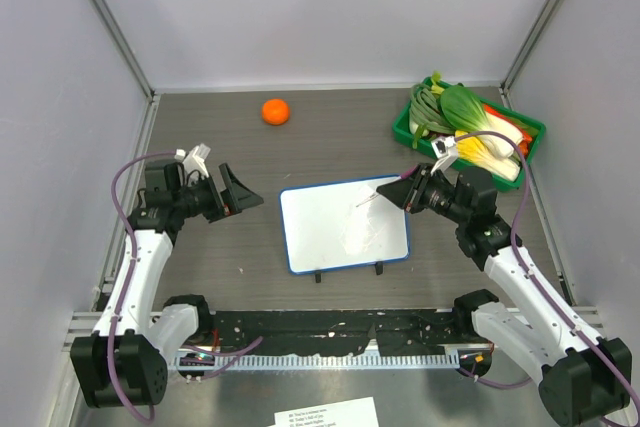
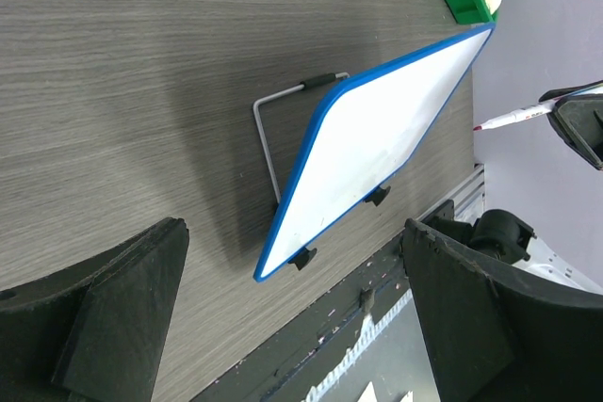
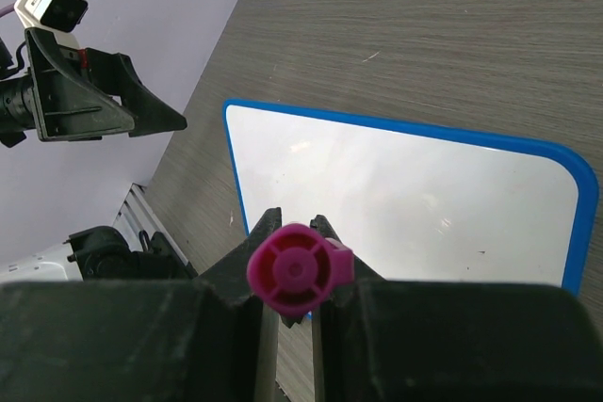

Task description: Write a sentence on the whiteboard

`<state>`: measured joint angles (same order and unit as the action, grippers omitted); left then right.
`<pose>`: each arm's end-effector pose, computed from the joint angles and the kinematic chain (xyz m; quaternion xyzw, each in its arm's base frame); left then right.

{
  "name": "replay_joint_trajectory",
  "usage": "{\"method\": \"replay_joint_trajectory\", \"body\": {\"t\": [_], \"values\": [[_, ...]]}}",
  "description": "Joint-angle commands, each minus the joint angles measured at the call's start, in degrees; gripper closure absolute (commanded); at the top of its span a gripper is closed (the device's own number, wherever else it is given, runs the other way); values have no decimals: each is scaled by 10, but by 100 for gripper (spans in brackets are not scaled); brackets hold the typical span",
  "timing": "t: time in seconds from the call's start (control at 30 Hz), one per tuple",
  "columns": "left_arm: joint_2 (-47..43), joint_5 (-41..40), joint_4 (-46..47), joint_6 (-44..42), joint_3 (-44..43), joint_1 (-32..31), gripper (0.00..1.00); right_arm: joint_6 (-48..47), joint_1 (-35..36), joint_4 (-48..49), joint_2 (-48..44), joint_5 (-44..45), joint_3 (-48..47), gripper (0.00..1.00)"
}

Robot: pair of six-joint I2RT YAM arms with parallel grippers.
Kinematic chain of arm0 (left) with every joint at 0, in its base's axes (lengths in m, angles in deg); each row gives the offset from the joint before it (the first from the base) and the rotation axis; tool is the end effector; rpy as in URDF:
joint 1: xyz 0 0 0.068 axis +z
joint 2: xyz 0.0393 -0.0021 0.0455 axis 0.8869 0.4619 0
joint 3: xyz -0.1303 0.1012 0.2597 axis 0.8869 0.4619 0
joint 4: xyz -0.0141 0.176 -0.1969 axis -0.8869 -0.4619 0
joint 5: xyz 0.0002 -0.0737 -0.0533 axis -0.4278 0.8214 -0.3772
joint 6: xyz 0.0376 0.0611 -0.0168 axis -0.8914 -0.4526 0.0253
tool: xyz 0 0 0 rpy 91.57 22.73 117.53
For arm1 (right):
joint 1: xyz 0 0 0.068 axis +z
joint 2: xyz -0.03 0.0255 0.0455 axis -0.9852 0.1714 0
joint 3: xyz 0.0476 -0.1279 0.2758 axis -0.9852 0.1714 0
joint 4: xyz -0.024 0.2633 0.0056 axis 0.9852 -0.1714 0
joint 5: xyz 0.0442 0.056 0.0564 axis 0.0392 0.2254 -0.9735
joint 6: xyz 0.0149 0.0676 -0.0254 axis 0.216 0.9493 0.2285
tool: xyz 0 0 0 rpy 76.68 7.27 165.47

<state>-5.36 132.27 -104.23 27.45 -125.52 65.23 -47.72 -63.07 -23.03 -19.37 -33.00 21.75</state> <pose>0.1928 -0.0335 0.2860 -0.0754 0.8555 -0.4155 0.2996 0.1793 0.0873 0.3027 -0.0499 0.7673 0.4445 0.4595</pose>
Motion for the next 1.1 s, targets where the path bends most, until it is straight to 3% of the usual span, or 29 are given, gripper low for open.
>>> {"method": "replay_joint_trajectory", "body": {"t": [0.0,0.23,0.43,0.57,0.87,1.07], "values": [[-16,6,13,-4,-5,2,0,-4,-2,19,-15,-2,-12,99],[-70,-40,65,58,24,2,0,-17,-2,-3,-41,16,-16,99],[-69,-16,363,251,190,-6,0,-21,-2,-22,-65,17,-19,99],[-31,-21,426,244,228,-22,0,-22,-2,-51,-76,13,-24,99],[58,-38,571,217,234,-141,4,-6,-1,-29,-56,-18,-14,99],[97,-45,646,223,236,-145,10,-1,5,-9,-54,2,-15,99]]}}
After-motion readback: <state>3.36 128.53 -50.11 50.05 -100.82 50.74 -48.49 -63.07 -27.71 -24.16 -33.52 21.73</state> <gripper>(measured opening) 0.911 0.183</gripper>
